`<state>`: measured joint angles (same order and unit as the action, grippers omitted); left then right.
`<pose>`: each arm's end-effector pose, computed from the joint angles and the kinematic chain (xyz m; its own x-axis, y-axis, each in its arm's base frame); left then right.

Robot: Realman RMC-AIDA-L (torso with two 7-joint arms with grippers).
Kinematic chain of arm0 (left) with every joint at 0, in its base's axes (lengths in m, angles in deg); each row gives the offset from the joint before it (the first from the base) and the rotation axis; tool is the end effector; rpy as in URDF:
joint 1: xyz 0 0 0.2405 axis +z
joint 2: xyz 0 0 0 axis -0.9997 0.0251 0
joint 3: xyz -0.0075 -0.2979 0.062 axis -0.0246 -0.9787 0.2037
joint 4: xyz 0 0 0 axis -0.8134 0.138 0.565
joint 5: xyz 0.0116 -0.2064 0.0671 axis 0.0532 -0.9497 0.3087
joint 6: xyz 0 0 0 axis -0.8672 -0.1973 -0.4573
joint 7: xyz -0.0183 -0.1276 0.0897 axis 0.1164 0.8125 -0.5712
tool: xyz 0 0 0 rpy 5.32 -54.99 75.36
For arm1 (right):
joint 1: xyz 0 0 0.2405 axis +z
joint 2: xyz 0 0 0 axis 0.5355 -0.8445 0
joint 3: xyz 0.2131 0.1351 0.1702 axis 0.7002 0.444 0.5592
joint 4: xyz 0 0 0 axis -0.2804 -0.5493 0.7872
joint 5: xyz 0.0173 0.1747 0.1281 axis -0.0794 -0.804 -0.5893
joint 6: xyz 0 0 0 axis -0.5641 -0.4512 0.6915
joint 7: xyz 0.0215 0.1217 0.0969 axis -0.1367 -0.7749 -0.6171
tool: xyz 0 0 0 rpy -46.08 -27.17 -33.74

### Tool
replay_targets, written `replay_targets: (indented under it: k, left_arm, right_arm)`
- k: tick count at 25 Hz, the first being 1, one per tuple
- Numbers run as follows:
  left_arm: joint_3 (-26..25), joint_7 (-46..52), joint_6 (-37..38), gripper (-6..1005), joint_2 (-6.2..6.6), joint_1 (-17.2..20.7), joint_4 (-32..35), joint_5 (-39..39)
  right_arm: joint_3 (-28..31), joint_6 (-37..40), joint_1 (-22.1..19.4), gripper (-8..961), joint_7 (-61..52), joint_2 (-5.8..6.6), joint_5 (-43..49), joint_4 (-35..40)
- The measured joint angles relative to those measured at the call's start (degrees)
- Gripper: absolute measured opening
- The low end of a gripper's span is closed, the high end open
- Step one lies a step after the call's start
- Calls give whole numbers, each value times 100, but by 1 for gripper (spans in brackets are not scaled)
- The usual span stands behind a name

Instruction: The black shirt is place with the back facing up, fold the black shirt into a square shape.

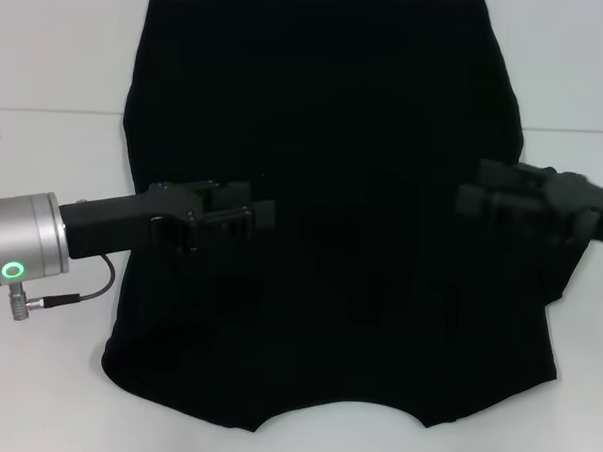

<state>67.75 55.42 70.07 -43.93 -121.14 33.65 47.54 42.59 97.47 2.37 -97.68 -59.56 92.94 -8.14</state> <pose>-0.2705 0.3806 -0.0257 0.6092 0.4596 0.6462 0.6294 -0.7760 -0.0415 0.2810 0.3914 0.0116 0.5949 -0.4326 -0.6774 -0.6098 -0.7920 -0.0296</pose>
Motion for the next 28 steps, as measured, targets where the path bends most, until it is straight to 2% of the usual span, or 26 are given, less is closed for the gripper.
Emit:
replay_targets:
  k: [1,2,3,6,10,11,12,14,18,22,28]
  left_arm:
    - [13,-177,72,447,2,3,-18,-14]
    - [76,-543,158,467,-5,3,-23,-1]
    - [76,-543,158,488,-5,3,-23,-1]
    - [199,-1252,162,549,-36,-21,-87,12]
    - [313,-1813,52,738,-55,-71,-221,15]
    - [363,-1936,14,785,-60,-71,-238,15]
    - [395,-2022,-12,835,-67,-67,-240,16]
    - [446,-2222,-56,934,-79,-44,-250,20]
    - [516,-2491,-162,932,-96,-6,-291,79]
    - [616,-2552,-351,930,-142,1,-294,138]
    - [661,-2527,-465,928,-164,7,-303,142]
  right_arm:
    - [26,-28,-5,899,-325,67,5,3]
    - [48,-69,-40,899,-981,225,25,6]
    - [48,-69,-40,900,-981,225,25,6]
    - [37,-151,-158,900,-2027,484,36,-3]
    - [36,-382,-384,900,-3205,790,138,-38]
    - [42,-420,-422,900,-3375,835,192,-47]
    - [54,-533,-518,899,-3843,950,435,-53]
    - [56,-566,-543,899,-4003,985,536,-54]
    - [61,-649,-572,899,-4507,1093,1042,-55]
    - [32,-872,-475,900,-4664,1090,1364,-102]
    - [6,-1501,-142,898,-4687,1082,1936,-568]
